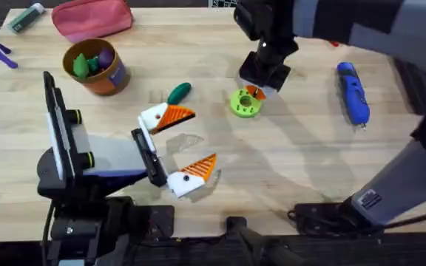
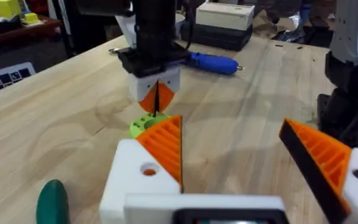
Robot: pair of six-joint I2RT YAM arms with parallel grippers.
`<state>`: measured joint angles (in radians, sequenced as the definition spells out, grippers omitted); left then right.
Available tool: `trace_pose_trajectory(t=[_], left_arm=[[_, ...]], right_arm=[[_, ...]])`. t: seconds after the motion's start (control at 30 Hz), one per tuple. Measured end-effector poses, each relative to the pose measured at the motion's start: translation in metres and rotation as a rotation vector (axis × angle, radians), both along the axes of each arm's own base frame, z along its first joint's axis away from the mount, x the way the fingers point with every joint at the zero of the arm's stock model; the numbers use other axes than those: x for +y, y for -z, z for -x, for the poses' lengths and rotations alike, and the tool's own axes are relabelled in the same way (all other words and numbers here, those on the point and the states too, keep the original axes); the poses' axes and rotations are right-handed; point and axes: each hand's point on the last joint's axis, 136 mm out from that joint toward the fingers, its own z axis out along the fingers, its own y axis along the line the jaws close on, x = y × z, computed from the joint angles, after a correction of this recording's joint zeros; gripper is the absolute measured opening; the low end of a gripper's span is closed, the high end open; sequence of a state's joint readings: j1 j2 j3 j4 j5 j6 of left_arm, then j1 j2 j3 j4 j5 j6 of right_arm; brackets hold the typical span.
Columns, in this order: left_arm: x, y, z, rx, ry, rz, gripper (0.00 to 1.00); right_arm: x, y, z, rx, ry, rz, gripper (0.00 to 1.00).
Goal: Pick up the gripper from the table and insert it into the empty holder that is missing its gripper. Then pick up a screw, insert it into the mounting hole, and use the screwdriver to tighten it. Finally, clean up the table by picking up the vegetable and placing it into the bucket.
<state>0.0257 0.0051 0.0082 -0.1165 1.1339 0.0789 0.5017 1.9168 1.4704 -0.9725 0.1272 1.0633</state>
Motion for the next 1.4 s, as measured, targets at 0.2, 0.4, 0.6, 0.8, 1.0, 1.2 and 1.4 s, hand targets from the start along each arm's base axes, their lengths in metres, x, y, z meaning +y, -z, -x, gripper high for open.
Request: trace_pose_trajectory(t=[0.2,0.4,0.6,0.8,1.0,1.2,1.4], left_arm=[[0.0,0.0,0.0,0.0,0.0,0.0,0.988],[0.0,0.0,0.0,0.0,0.0,0.0,0.987],[0.0,0.0,0.0,0.0,0.0,0.0,0.987],[0.0,0.0,0.0,0.0,0.0,0.0,0.987],[0.0,0.0,0.0,0.0,0.0,0.0,0.988],[0.0,0.0,0.0,0.0,0.0,0.0,0.986],[0.0,0.0,0.0,0.0,0.0,0.0,0.985]], right_arm=[[0.002,-0.046,0.003,-0.065,-0.064,-0.004,0.006],[0.008,-0.107,-0.001,-0.16,-0.187,-0.002,0.006],[0.028,-0.157,-0.006,-0.254,-0.408,0.001,0.006],[0.059,-0.191,-0.001,-0.346,-0.712,0.022,0.006],[0.083,-0.199,0.013,-0.365,-1.008,0.05,0.006],[0.117,-0.198,0.045,-0.365,-1.3,0.043,0.006],[0.143,-0.212,0.079,-0.389,-1.493,0.035,0.006]])
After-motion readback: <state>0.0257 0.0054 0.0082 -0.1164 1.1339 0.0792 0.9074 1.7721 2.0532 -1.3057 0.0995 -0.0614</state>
